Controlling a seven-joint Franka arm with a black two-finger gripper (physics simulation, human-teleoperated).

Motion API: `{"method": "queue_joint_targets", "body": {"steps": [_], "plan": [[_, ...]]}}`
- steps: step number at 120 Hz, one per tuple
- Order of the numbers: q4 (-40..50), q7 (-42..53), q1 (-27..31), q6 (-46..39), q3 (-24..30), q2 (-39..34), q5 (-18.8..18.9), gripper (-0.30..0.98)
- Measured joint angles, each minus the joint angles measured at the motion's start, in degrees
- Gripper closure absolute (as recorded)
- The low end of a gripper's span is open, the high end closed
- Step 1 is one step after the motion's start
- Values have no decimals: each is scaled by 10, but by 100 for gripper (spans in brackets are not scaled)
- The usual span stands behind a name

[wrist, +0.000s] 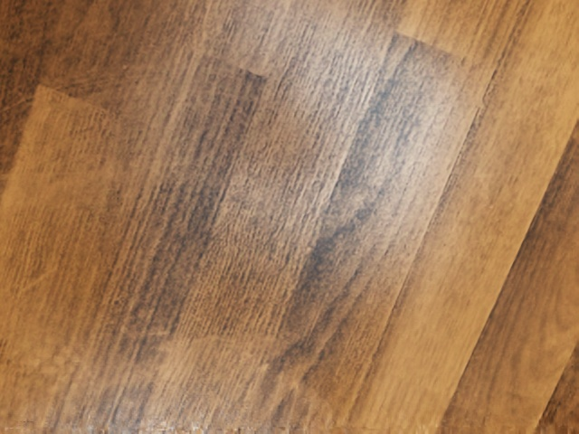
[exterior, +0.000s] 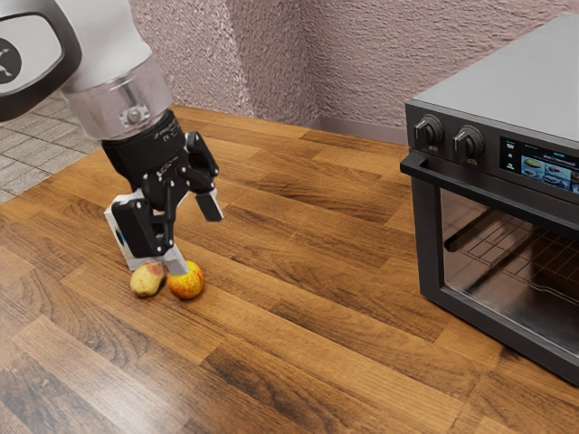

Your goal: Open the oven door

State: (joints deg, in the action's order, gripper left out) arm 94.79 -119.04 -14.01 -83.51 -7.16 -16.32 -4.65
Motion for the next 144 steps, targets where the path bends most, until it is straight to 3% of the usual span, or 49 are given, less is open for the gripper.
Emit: {"method": "queue_joint_targets", "body": {"steps": [11,32,44,72,99,128,144], "plan": [[-1,-10,-9,-27,6,2,-3,0],[-9,-26,-10,-74,90,64,11,0],[-44,-31,-15,-89,120,94,50,0],[-103,-3,-47,-108,154,142,89,0],[-140,36,-77,-182,165,192,111,0],[-140,64,-29,-280,164,207,114,0],[-138,75,-46,-316,167,223,114,0]]}}
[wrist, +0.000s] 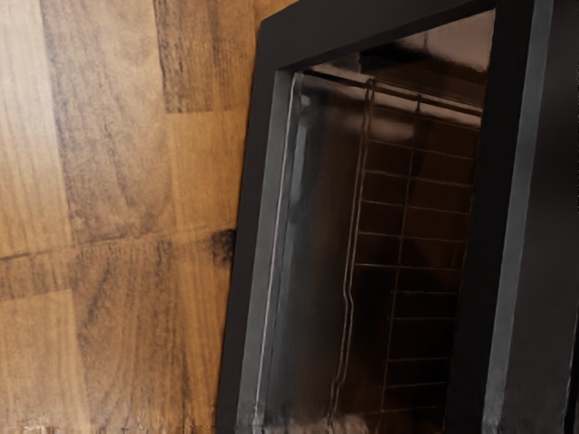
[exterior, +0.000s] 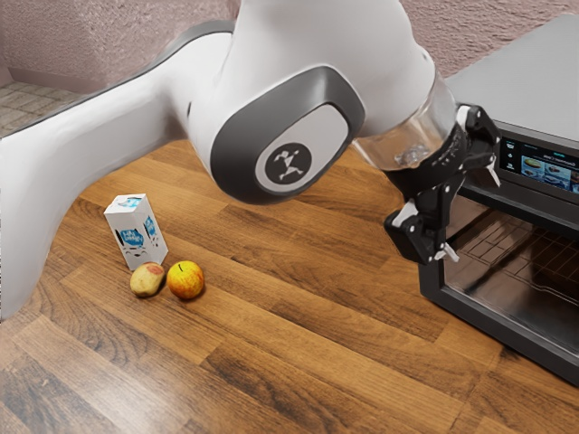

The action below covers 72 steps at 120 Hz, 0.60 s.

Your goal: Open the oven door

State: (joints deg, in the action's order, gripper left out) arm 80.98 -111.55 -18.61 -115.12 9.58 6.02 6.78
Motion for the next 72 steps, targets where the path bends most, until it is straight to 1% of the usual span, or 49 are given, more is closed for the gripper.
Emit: {"method": "queue_joint_targets", "body": {"steps": [8,16,24,42,72], "plan": [[1,5,18,-12,30,2,1,0],[4,9,66,-21,84,2,2,0],[6,13,89,-28,107,2,2,0],[13,20,97,-41,115,6,3,0],[-10,30,107,-60,105,41,5,0]]}}
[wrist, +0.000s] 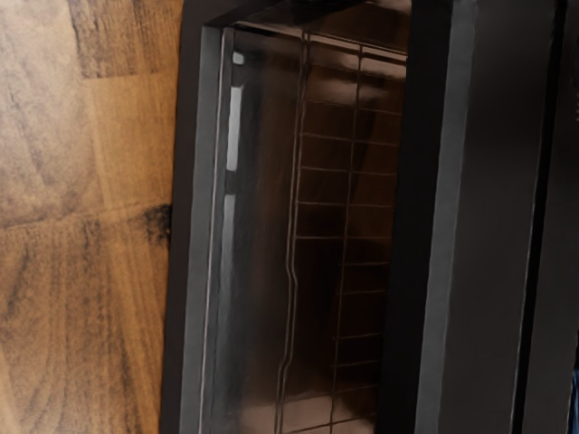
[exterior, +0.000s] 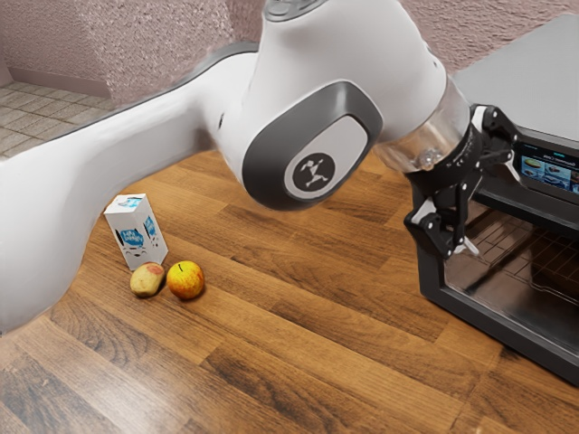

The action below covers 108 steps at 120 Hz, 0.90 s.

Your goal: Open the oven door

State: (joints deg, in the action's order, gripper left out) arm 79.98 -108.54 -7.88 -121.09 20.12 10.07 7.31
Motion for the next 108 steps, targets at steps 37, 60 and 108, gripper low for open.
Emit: {"method": "queue_joint_targets", "body": {"steps": [37,60,108], "plan": [[18,6,-2,-20,-8,20,11,0],[58,7,-1,-33,-20,9,-8,0],[312,-8,28,-79,-39,-204,-62,0]]}}
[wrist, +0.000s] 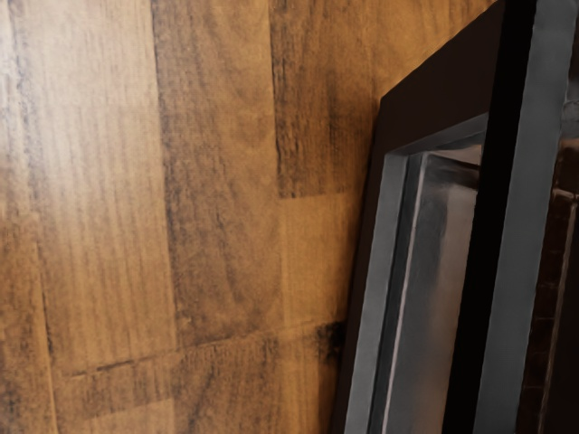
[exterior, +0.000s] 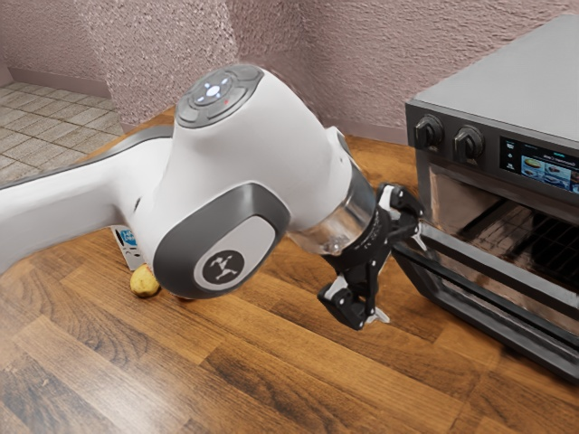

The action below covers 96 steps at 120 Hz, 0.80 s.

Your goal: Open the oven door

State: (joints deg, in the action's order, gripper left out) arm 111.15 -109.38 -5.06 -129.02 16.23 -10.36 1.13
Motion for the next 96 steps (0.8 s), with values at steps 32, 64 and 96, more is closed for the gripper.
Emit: {"method": "queue_joint_targets", "body": {"steps": [32,64,96], "plan": [[95,-15,180,12,114,-180,-50,0],[-209,-139,30,317,-113,-23,-64,0],[-158,-231,76,433,-104,-15,-49,0]]}}
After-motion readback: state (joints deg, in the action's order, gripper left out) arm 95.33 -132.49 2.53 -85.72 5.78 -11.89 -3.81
